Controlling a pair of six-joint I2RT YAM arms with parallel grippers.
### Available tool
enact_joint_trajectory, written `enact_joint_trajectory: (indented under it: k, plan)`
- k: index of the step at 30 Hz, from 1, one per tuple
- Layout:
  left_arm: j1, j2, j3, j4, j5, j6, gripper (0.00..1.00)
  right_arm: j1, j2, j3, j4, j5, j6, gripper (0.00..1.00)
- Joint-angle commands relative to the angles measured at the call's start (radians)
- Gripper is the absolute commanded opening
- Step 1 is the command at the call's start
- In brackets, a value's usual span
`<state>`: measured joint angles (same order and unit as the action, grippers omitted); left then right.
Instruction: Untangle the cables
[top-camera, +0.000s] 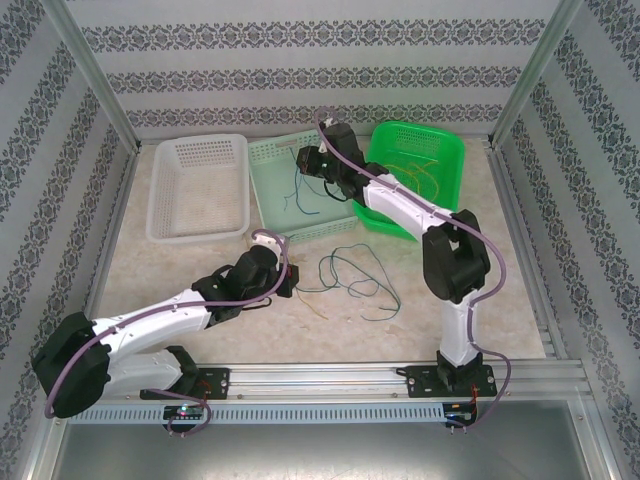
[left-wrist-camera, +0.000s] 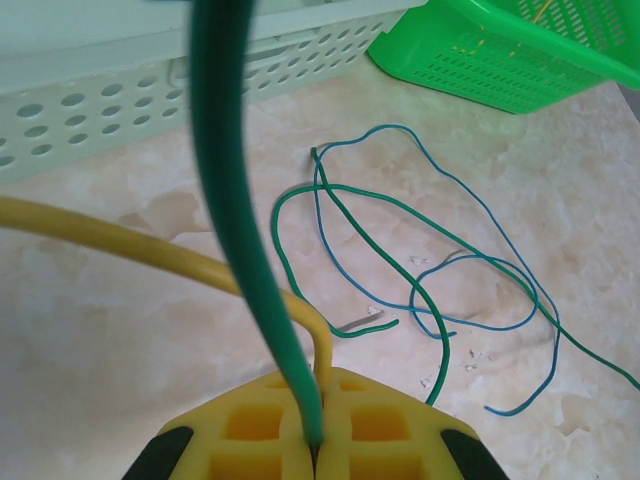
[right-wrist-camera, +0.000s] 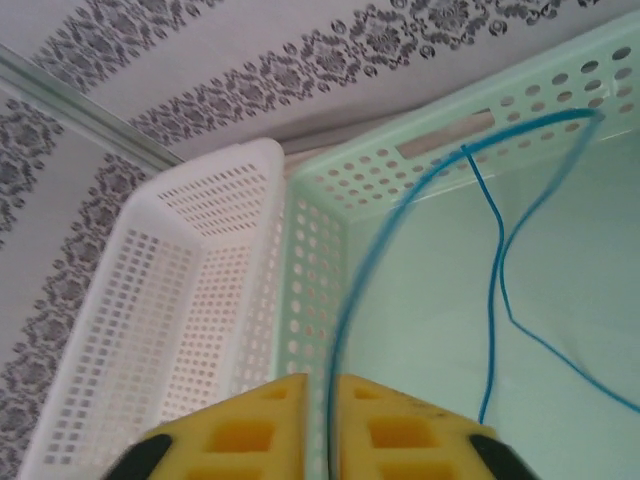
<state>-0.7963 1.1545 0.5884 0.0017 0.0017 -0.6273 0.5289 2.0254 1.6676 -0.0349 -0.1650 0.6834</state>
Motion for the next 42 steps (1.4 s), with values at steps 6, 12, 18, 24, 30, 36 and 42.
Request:
enact_joint_trajectory:
  k: [6, 12, 18, 24, 30, 36, 42]
  plan:
    - [0.013, 0.008, 0.016, -0.038, -0.019, 0.026, 0.0, -0.026, 0.075, 0.041, -0.104, -0.092, 0.004, 0.63]
    - [0.014, 0.01, 0.031, -0.049, -0.019, 0.029, 0.0, -0.03, 0.097, 0.134, -0.215, -0.161, -0.02, 0.76]
    - [0.014, 0.01, 0.042, -0.052, -0.008, 0.024, 0.02, -0.03, -0.025, 0.057, -0.207, -0.223, -0.024, 0.81]
    - [0.014, 0.03, 0.05, -0.035, 0.011, -0.004, 0.03, -0.005, -0.25, -0.223, -0.166, -0.225, -0.123, 0.78]
    - [0.014, 0.026, 0.049, -0.036, 0.011, -0.039, 0.04, 0.028, -0.531, -0.611, -0.062, -0.188, -0.188, 0.7]
    - [0.015, 0.031, 0.057, -0.036, 0.012, -0.064, 0.07, 0.118, -0.711, -0.828, -0.087, -0.101, -0.279, 0.69]
    - [0.016, 0.051, 0.066, -0.04, 0.011, -0.111, 0.08, 0.2, -0.825, -1.003, -0.018, -0.012, -0.303, 0.52]
